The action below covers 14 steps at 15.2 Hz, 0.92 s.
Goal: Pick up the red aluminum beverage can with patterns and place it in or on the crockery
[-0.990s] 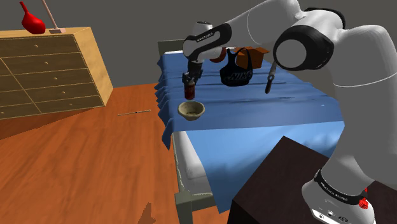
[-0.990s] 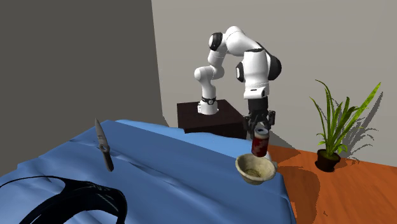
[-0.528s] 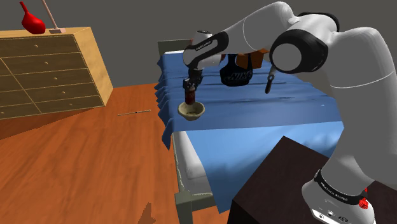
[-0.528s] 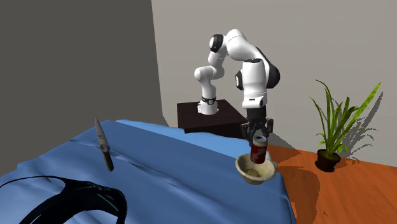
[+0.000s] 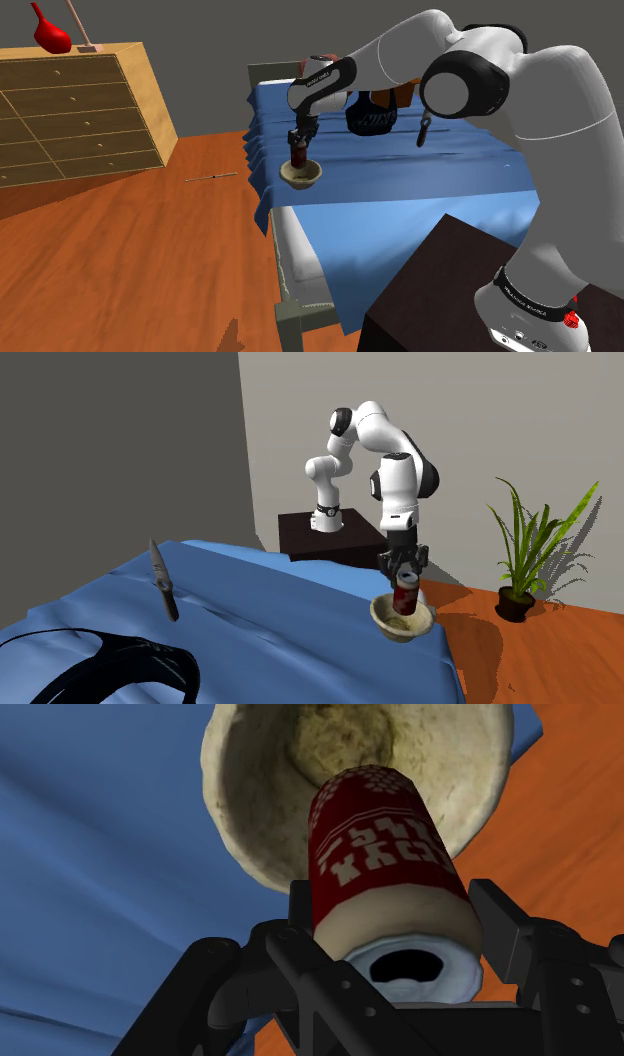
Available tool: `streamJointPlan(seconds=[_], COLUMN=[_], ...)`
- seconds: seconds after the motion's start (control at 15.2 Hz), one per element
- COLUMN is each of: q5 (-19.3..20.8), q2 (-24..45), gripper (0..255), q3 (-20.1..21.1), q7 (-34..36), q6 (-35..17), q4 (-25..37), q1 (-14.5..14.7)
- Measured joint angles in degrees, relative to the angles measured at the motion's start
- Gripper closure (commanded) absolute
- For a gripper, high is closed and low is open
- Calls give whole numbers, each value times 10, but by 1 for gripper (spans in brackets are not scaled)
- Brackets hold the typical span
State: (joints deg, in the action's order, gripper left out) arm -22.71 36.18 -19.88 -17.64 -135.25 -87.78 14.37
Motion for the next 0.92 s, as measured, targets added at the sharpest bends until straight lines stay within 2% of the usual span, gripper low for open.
streamJointPlan(seconds=[0.07,0.13,0.53,0.92], q5=[0,0,0,19], q2=[0,0,0,-51], gripper=[255,0,0,0], q3=[0,0,0,-15], q7=[0,0,0,10], q6=[0,0,0,34], q4=[0,0,0,-14], q1=[0,0,0,10])
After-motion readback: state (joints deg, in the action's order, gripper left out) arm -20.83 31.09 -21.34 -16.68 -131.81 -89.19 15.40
